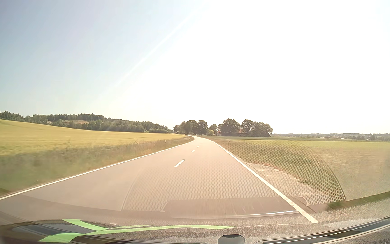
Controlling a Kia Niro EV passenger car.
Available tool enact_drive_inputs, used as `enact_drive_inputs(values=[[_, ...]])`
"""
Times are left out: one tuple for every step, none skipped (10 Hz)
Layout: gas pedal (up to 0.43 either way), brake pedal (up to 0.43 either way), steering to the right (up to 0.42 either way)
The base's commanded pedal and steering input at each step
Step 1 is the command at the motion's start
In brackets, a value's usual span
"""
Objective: Follow the waypoints while adhering to traffic rules and regulations
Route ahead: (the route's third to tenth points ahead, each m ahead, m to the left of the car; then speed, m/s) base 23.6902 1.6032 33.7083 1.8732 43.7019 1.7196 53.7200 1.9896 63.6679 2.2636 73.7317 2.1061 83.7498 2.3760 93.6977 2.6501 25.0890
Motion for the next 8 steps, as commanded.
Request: enact_drive_inputs(values=[[0.189,0.0,-0.001],[0.189,0.0,-0.002],[0.197,0.0,-0.003],[0.22,0.0,-0.003],[0.228,0.0,-0.003],[0.228,0.0,-0.003],[0.228,0.0,-0.003],[0.228,0.0,-0.003]])
